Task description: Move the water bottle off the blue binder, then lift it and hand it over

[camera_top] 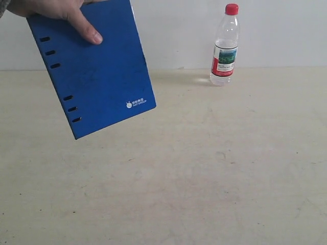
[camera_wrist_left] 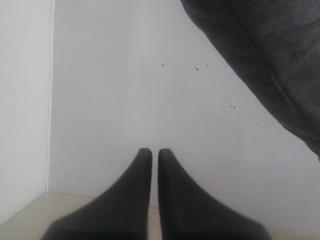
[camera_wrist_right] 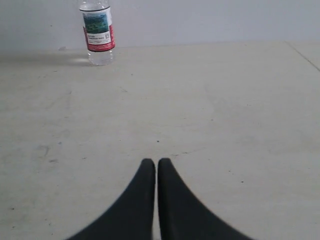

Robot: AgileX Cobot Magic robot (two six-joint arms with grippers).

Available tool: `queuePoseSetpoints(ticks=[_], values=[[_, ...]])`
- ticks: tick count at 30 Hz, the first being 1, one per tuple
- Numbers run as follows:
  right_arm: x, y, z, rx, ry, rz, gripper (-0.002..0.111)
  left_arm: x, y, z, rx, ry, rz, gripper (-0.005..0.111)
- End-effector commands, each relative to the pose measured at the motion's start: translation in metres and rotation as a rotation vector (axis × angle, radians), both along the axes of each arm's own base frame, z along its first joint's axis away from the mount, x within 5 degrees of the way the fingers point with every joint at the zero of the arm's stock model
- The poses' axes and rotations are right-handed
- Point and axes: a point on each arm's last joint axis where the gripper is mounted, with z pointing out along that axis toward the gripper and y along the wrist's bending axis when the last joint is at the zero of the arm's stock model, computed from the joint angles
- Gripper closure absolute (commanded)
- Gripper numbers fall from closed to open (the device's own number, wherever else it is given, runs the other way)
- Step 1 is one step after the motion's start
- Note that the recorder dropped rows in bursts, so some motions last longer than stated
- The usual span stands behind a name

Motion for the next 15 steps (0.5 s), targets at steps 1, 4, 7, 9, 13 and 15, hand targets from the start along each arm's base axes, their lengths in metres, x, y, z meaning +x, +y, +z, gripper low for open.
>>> queuePoseSetpoints(ticks=[1, 4, 7, 9, 13, 15], values=[[-0.0007, -0.0015, 0.0007, -0.011, -0.003, -0.029, 0.109, 0.0003, -0.0004, -0.0011, -0.012, -0.002, -0.009, 0.102], [-0.0007, -0.0014, 0.0006, -0.011, -0.001, -0.028, 0.109, 0.0002, -0.0002, -0.0012, -0.013, -0.002, -0.006, 0.102], [-0.0006, -0.0015, 0.0009, -0.011, -0.005, -0.028, 0.109, 0.0003, -0.0005, -0.0011, -0.012, -0.002, -0.01, 0.102], [-0.0006, -0.0015, 0.0009, -0.011, -0.005, -0.028, 0.109, 0.0003, -0.0005, -0.0011, -0.012, -0.002, -0.01, 0.102], [-0.0006, -0.0015, 0.0009, -0.011, -0.005, -0.028, 0.109, 0.0003, -0.0005, -0.0011, -0.012, -0.002, -0.01, 0.102], [-0.0006, -0.0015, 0.0009, -0.011, -0.005, -0.028, 0.109, 0.0003, -0.0005, -0.0011, -0.012, -0.002, -0.01, 0.102]])
